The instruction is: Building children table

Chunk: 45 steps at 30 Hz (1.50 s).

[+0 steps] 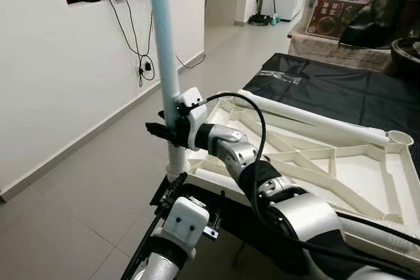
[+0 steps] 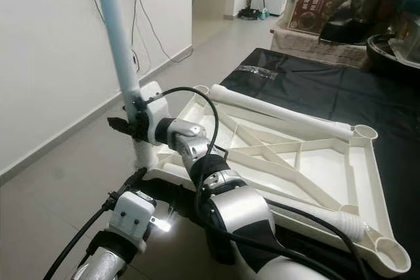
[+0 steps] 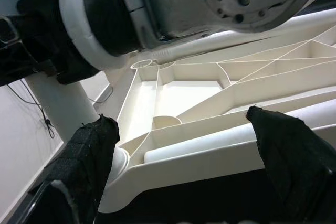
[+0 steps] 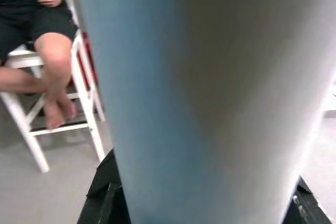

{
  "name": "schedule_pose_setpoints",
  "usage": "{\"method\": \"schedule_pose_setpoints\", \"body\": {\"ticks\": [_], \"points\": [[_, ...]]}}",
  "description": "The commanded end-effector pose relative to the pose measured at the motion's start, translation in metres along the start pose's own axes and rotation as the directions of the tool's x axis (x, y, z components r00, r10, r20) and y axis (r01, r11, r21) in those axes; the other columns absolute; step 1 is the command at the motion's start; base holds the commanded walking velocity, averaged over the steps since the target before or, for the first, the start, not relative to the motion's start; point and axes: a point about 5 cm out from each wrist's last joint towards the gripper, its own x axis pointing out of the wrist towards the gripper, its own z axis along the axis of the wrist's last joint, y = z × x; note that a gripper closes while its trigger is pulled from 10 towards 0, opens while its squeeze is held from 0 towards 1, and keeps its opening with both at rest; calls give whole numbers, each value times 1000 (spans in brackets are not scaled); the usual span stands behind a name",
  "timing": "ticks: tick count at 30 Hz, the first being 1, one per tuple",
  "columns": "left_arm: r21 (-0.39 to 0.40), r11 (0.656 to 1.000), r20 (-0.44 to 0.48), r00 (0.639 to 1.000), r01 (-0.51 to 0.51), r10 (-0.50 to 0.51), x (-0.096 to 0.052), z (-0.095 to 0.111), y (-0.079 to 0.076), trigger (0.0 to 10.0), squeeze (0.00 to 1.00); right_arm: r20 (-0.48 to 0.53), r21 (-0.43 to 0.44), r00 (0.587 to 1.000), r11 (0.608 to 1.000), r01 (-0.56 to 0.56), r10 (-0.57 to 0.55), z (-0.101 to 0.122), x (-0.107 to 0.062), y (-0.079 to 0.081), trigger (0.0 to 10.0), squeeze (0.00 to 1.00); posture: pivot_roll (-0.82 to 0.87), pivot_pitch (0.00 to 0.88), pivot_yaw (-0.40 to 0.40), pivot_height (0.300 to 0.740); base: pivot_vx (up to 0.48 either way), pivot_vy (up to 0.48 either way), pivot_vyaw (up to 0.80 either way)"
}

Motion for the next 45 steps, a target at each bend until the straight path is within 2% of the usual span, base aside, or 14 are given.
{"method": "schedule_pose_setpoints", "body": {"ticks": [1,5,10,13,17,19,24,26,27,29,37,38,41,45], "points": [[-1,1000,-14,1000,3,-3,-1,-3,-1,10000,0,-16,31,997,996,77,-77,1,4,-1,0,0,75,1,-50,740,0,0,0],[0,1000,-15,1000,3,-3,-1,-3,-1,10000,0,-53,73,935,932,354,-351,-6,-5,-20,0,0,71,3,-48,740,0,0,0],[0,1000,-15,1000,7,-7,-1,-4,-1,10000,0,-122,102,686,678,728,-718,-20,-31,-51,0,0,68,4,-44,740,0,0,0],[0,1000,-15,1000,7,-7,-1,-4,-1,10000,0,-120,99,645,637,764,-755,-20,-35,-54,0,0,68,4,-44,740,0,0,0],[3,1000,-14,1000,8,-8,0,-4,0,10000,0,-144,161,412,390,907,-900,-22,-50,-63,0,0,68,5,-39,740,0,0,0],[4,1000,-13,1000,9,-9,0,-4,0,10000,0,-141,178,396,370,912,-907,-20,-48,-61,0,0,68,5,-39,740,0,0,0],[5,1000,-13,1000,12,-12,0,-4,0,10000,0,-134,215,419,386,897,-898,-17,-37,-50,0,0,67,3,-38,740,0,0,0],[5,1000,-12,1000,13,-12,1,-4,0,10000,0,-134,220,435,401,889,-890,-16,-32,-44,1647,0,69,1,-39,740,0,0,0],[6,1000,-13,1000,12,-12,1,-4,1,10000,0,-132,228,484,449,864,-865,-16,-24,-35,10000,0,70,1,-40,740,0,0,0],[8,1000,-13,1000,10,-10,1,-4,1,10000,0,-101,230,576,544,807,-811,-16,-13,-22,10000,1000,70,1,-40,740,0,0,0],[8,1000,-14,1000,10,-9,2,-5,1,10000,0,-46,246,631,603,759,-775,-14,-11,-18,10000,1000,66,1,-38,740,0,0,0],[8,1000,-15,1000,10,-10,2,-5,1,10000,0,-26,256,643,617,744,-765,-14,-13,-20,10000,0,66,1,-38,740,0,0,0],[7,1000,-15,1000,10,-10,2,-5,1,10000,0,-5,262,656,632,729,-755,-15,-15,-21,10000,0,66,1,-38,740,0,0,0],[8,1000,-22,1000,10,-10,3,-7,2,10000,0,96,251,749,744,619,-655,-20,-29,-24,10000,0,54,0,-30,740,0,0,0]]}}
